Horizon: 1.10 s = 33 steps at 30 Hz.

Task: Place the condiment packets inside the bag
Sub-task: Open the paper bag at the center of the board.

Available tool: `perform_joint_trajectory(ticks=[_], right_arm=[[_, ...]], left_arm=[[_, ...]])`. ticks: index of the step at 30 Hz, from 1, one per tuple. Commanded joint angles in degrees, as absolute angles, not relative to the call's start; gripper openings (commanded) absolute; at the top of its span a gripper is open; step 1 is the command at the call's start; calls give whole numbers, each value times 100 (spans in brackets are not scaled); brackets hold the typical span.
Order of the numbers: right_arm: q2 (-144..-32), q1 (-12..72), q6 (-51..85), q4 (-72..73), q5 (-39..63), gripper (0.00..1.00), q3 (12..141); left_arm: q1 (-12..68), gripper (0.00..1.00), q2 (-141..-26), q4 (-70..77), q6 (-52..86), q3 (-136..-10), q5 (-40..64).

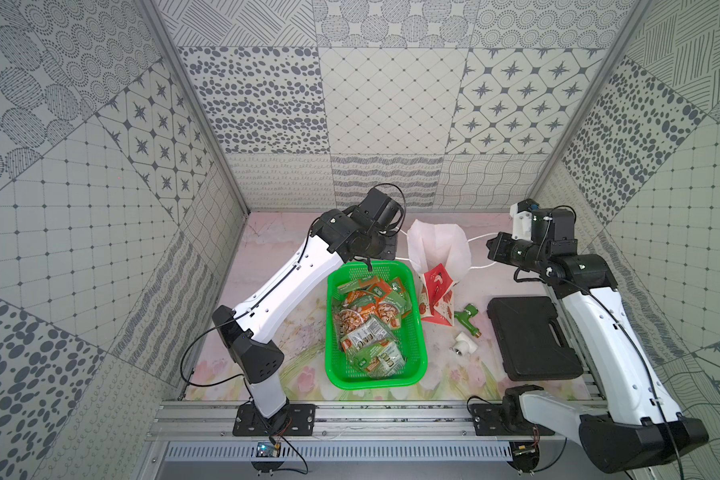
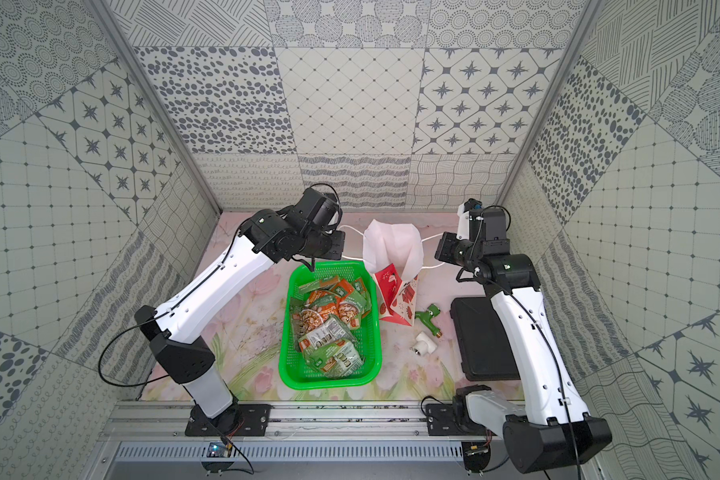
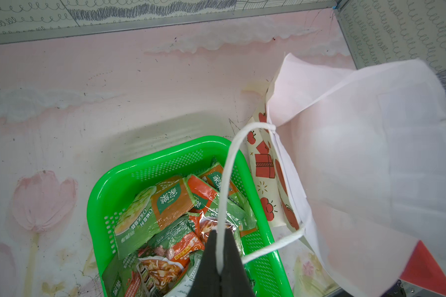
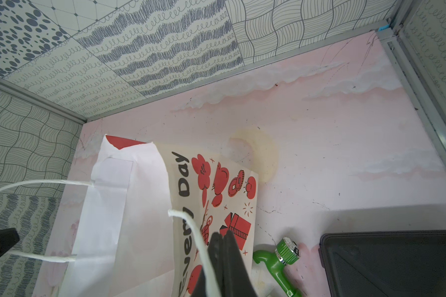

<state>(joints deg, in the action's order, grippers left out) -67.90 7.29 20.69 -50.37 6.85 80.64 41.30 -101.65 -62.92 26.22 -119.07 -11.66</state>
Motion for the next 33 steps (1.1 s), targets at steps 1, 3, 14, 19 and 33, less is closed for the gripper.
perform_joint_trajectory(ticks=[1, 3, 14, 19, 33], right_arm=[[-7196, 678, 2012, -4525, 820, 0, 8167], [-7370, 664, 2021, -4416, 819, 0, 8086], [-7710, 234, 2046, -4036, 1118, 0, 7790], [-7767, 40, 2162, -3802, 1505, 0, 7548], [-7582, -657, 2358, -3623, 2373, 0, 7396]], left_arm=[[3736, 0, -10504, -6431, 2287, -12277, -875], [3625, 0, -10566, -6325, 2276, -12200, -730], [3127, 0, -10749, -5829, 2289, -11893, 58], [3024, 0, -10782, -5585, 2380, -11718, 472], [2858, 0, -10824, -5466, 2505, -11681, 759]])
